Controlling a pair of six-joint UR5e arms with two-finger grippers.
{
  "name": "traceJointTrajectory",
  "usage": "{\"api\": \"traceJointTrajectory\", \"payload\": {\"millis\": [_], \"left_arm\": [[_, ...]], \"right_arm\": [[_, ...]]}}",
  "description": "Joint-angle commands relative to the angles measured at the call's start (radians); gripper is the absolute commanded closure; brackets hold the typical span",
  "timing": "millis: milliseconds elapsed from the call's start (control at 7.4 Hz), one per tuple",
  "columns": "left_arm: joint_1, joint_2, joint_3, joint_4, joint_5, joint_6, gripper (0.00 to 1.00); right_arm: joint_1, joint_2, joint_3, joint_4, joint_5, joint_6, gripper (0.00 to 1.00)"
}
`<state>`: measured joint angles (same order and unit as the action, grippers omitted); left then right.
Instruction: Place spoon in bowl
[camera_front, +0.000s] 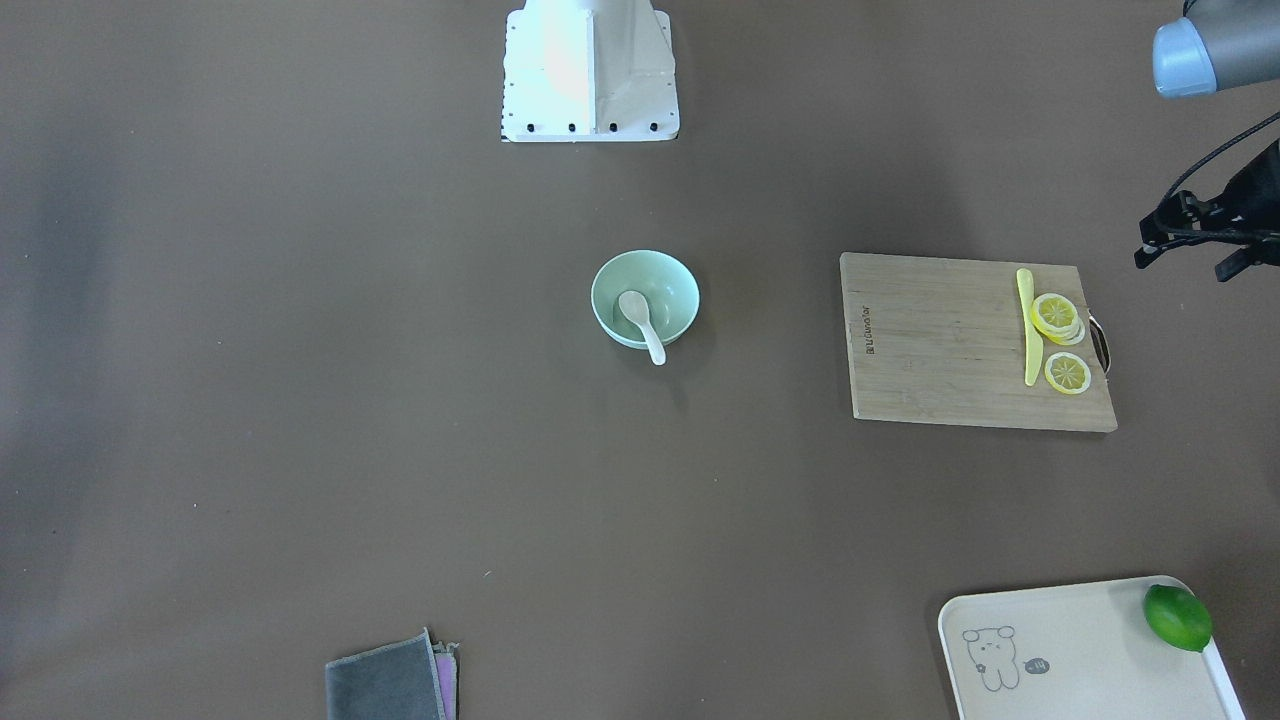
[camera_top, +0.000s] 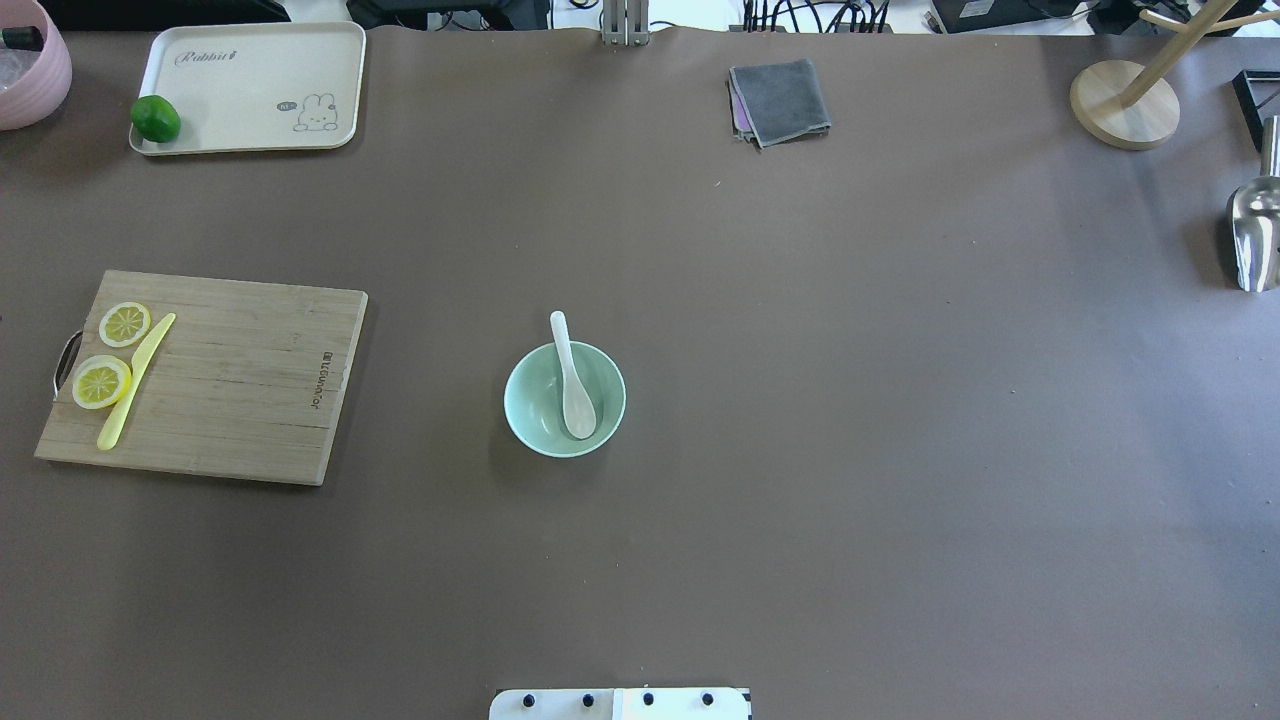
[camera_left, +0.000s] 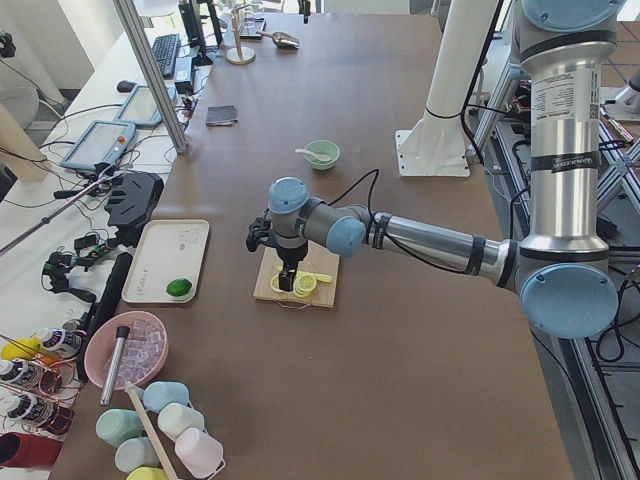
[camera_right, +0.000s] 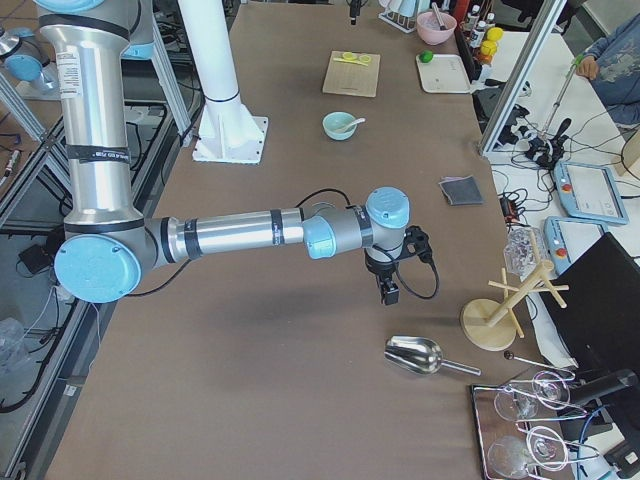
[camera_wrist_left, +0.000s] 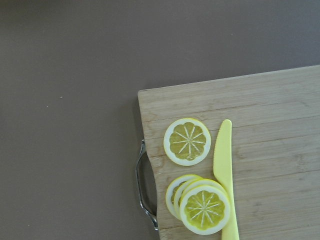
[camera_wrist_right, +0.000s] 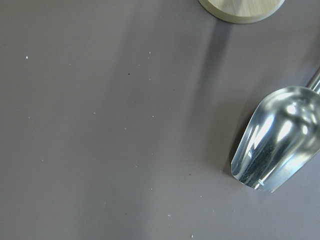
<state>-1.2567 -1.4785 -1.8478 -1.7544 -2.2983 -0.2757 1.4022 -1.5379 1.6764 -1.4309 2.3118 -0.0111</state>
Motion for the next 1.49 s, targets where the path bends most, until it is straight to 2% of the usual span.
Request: {"api": "traceJointTrajectory", "payload": {"millis": [0, 405, 541, 676, 946, 1081, 1351], "left_arm": [[-0.03, 0.009, -0.02, 0.001, 0.054, -0.01, 0.02], [-0.033, 0.012, 0.004, 0.006, 0.126, -0.01, 0.02], [-0.033, 0.012, 0.018, 0.012, 0.12, -0.01, 0.02], [-0.032, 0.01, 0.042, 0.012, 0.1, -0.008, 0.02], [-0.03, 0.023, 0.05, 0.01, 0.059, -0.007, 0.02], [-0.03, 0.023, 0.035, 0.01, 0.056, -0.005, 0.02], [-0.03, 0.02, 0.035, 0.009, 0.054, -0.005, 0.02]], "right_arm": [[0.0, 0.002, 0.002, 0.001, 0.011, 0.01, 0.0], [0.0, -0.008, -0.001, 0.007, 0.008, 0.0, 0.0], [-0.002, -0.019, -0.004, 0.047, 0.009, -0.001, 0.0], [-0.002, -0.053, -0.012, 0.138, 0.009, 0.008, 0.0], [-0.002, -0.07, -0.082, 0.274, 0.011, 0.002, 0.0], [-0.002, -0.07, -0.096, 0.311, 0.008, 0.008, 0.0], [-0.002, -0.074, -0.102, 0.31, 0.009, 0.014, 0.0]]}}
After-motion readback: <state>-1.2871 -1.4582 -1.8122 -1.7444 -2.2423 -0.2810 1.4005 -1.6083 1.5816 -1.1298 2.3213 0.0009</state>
